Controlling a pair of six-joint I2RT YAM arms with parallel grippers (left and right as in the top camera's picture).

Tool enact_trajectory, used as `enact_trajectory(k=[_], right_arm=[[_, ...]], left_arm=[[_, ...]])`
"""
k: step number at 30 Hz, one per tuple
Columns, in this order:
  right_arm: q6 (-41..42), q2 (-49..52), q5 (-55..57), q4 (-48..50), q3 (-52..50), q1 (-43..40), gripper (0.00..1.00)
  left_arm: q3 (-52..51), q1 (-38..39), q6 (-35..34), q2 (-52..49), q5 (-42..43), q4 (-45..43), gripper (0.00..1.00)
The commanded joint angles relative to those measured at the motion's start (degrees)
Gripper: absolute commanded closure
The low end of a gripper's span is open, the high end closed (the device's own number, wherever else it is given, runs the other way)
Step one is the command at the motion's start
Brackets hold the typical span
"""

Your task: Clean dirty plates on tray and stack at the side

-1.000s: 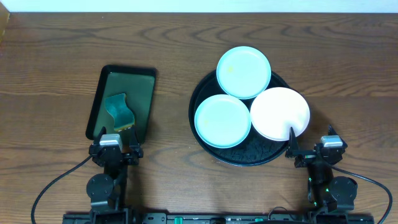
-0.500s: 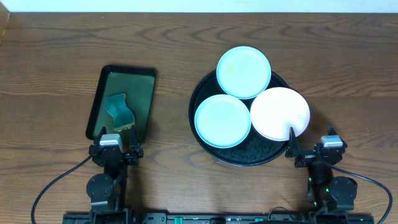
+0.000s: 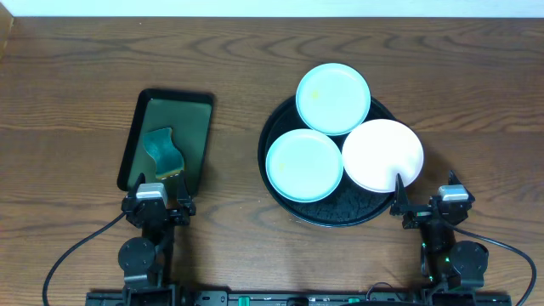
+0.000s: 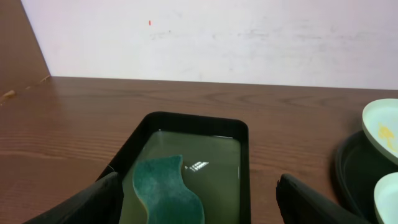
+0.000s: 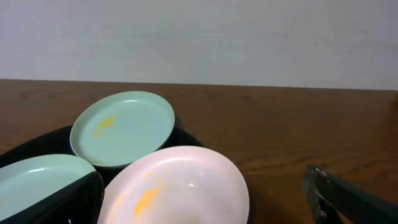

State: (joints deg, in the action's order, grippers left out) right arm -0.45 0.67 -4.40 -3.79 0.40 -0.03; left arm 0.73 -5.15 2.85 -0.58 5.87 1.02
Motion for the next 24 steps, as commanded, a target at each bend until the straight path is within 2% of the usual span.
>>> enact_trajectory(k=[1,9,11,13,14,17,18,20,24], right_arm=[[0.61,-0.17,0.31,-0.24,-0.09,0.5,0.01],[0.61,-0.17,0.31,-0.24,-0.09,0.5,0.01],[0.61,-0.17,0.31,-0.24,-0.09,0.5,0.01],[0.61,-0.17,0.31,-0.24,-0.09,0.5,0.01],[0.61,-0.17,0.31,-0.24,-0.09,0.5,0.01],[0.61,-0.17,0.31,-0.24,-0.09,0.5,0.01],[0.61,-0.17,0.31,-0.26,-0.09,0.5,0.01],[0.61,-0.17,0.31,-0.24,-0.09,0.5,0.01],[0.61,-0.17,0.31,-0.24,-0.09,0.5,0.01]], left_arm=[[-0.5,0.13,0.48,0.35,2.43,2.4,0.21],[-0.5,0.13,0.35,0.35,2.49,2.36,0.21],[-0.5,0.13,-3.08,0.35,3.69,2.25,0.21],[-0.5,0.13,-9.73,0.35,9.49,0.02,0.21],[-0.5,0.13,-14.64,0.35,14.49,-2.25,0.21],[-0.5,0.13,-35.15,0.35,32.28,-14.8,0.21],[-0.5,0.13,-40.85,0.35,34.86,-19.74,0.21],[-0.5,0.13,-44.5,0.35,35.06,-27.43,0.21],[-0.5,0.07,-42.16,0.35,32.92,-45.72,0.21]])
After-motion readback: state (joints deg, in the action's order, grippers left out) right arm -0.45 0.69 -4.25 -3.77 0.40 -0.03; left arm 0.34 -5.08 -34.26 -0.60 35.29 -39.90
